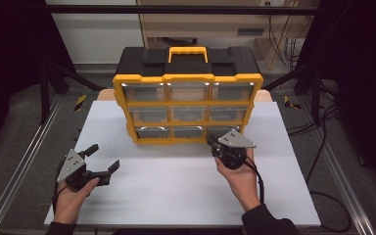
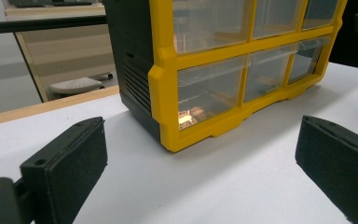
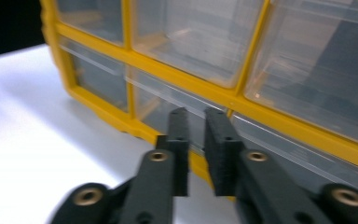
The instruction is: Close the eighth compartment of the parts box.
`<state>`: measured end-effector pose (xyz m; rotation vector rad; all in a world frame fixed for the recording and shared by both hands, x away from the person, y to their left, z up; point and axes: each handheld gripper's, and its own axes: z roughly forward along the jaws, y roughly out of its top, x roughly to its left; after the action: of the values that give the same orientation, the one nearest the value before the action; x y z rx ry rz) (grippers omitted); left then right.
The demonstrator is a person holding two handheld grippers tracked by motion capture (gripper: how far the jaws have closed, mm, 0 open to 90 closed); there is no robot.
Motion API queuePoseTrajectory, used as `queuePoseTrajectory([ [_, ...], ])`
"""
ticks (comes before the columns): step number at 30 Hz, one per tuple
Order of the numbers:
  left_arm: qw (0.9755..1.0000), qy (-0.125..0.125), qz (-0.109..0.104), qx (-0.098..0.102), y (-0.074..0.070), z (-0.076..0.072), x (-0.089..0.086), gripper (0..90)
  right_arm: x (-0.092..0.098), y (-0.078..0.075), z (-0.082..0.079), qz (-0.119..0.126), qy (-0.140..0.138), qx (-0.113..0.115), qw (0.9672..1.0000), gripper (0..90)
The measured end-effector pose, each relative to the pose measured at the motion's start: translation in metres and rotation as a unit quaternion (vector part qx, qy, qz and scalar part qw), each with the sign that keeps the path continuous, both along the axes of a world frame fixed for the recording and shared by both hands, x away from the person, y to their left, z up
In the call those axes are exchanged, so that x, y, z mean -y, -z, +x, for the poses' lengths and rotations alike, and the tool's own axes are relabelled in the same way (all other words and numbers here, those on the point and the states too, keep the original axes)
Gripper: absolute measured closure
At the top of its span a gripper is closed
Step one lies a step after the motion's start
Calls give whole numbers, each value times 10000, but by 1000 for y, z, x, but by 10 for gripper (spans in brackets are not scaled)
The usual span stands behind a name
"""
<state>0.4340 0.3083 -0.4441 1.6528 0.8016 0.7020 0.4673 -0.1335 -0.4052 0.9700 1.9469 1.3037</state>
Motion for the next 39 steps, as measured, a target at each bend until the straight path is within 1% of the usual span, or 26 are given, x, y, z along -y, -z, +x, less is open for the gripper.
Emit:
queuePoseTrajectory([
  [2, 10000, 7, 1, 1, 0, 0, 0, 21, 5, 1, -1, 86, -84, -78, 9999, 634],
  [4, 10000, 11, 7, -1, 0, 0, 0, 20, 10, 3, -3, 200, -99, -70, 9997, 559],
  [9, 10000, 7, -7, -5, 0, 0, 0, 20, 23, 8, -6, 381, -70, -62, 9992, 385],
  [10, 10000, 8, -6, -7, 0, 0, 0, 19, 26, 10, -6, 417, -69, -37, 9991, 356],
  [14, 10000, 10, -9, -1, 0, -1, 0, 19, 38, 12, -7, 547, -111, -107, 9984, 277],
  [18, 10000, 10, -13, 2, 0, -1, -1, 19, 49, 12, -11, 711, -64, -52, 9974, 206],
  [21, 10000, 34, -21, -4, 0, -1, -1, 19, 56, 12, -13, 750, -24, 40, 9972, 165],
  [23, 10000, 54, -9, 4, 0, -2, -1, 20, 61, 12, -15, 787, -20, 35, 9969, 144],
  [28, 10000, 63, -4, -35, 0, -3, -1, 20, 73, 14, -20, 733, -41, 164, 9972, 96],
  [33, 10000, -2, -4, -53, 0, -4, -5, 20, 84, 16, -24, 740, 0, 179, 9971, 93],
  [35, 10000, -9, -28, -27, -1, -6, -7, 20, 89, 17, -25, 729, 7, 213, 9971, 97],
  [39, 10000, -21, -41, -35, -1, -8, -10, 20, 98, 23, -28, 733, 75, 247, 9970, 103],
])
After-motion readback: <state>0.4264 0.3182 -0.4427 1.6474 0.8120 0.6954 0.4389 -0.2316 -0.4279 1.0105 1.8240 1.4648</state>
